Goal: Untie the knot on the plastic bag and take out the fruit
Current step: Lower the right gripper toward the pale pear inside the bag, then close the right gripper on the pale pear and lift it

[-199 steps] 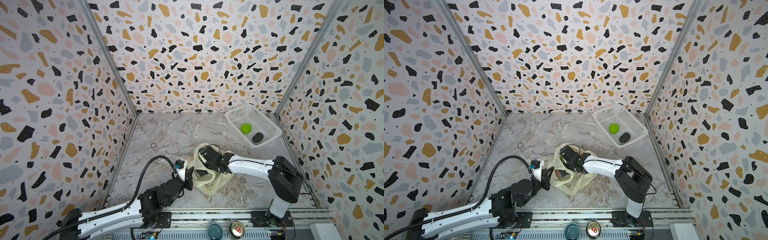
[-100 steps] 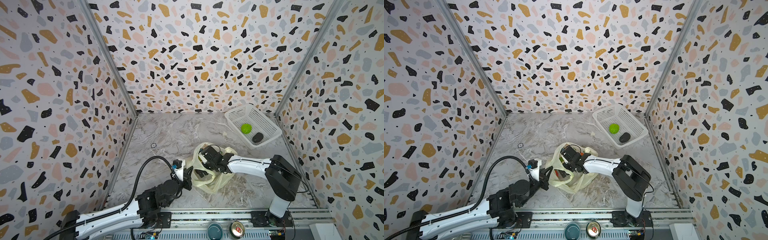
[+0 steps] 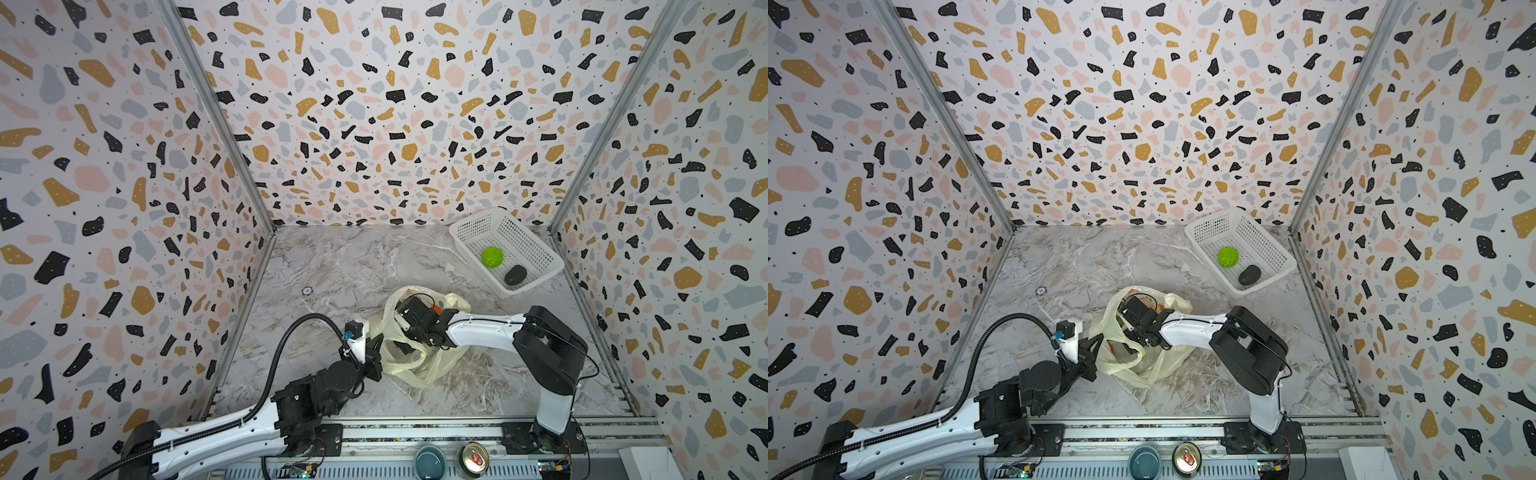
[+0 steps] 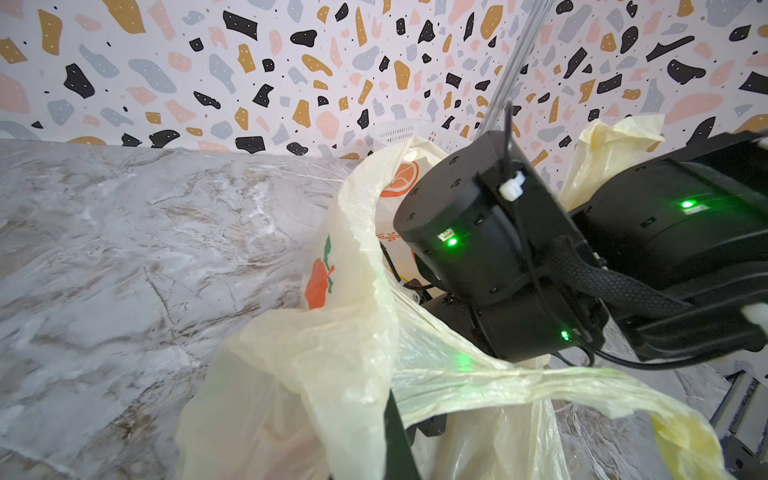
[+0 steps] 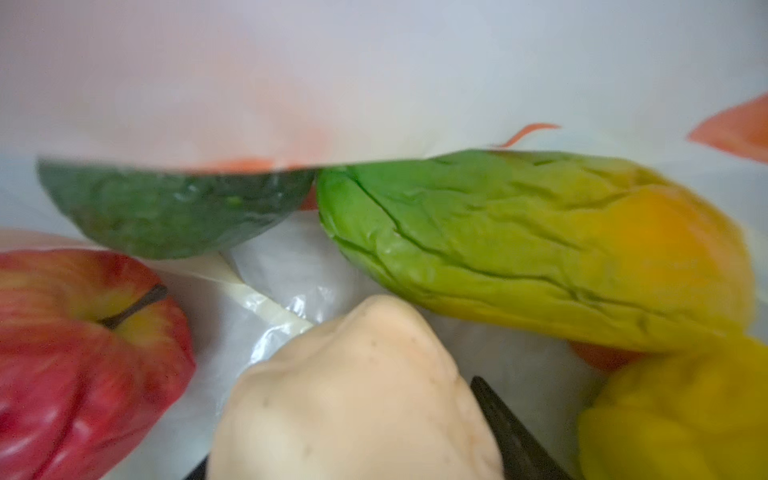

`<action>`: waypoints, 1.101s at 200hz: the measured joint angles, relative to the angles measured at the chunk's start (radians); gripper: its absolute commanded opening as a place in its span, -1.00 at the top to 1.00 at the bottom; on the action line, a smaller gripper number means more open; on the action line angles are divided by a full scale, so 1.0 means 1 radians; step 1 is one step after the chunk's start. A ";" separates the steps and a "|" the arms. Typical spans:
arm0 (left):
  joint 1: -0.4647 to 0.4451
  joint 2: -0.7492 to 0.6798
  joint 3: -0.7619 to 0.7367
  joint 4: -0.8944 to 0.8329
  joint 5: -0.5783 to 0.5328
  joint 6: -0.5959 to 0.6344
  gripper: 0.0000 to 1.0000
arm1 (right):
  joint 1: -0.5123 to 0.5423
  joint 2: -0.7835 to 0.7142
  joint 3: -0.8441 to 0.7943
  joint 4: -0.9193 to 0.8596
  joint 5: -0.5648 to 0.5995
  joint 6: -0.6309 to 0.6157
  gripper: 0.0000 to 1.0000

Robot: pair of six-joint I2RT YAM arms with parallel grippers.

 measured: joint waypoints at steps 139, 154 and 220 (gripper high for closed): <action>0.000 -0.001 -0.016 -0.019 0.054 -0.012 1.00 | -0.050 -0.407 -0.204 -0.049 -0.104 0.124 -0.19; 0.000 -0.013 -0.022 -0.026 0.054 -0.021 1.00 | -0.050 -0.419 -0.204 -0.043 -0.130 0.123 -0.19; 0.000 -0.024 -0.033 -0.032 0.037 -0.028 1.00 | -0.051 -0.486 -0.189 -0.049 -0.189 0.114 -0.19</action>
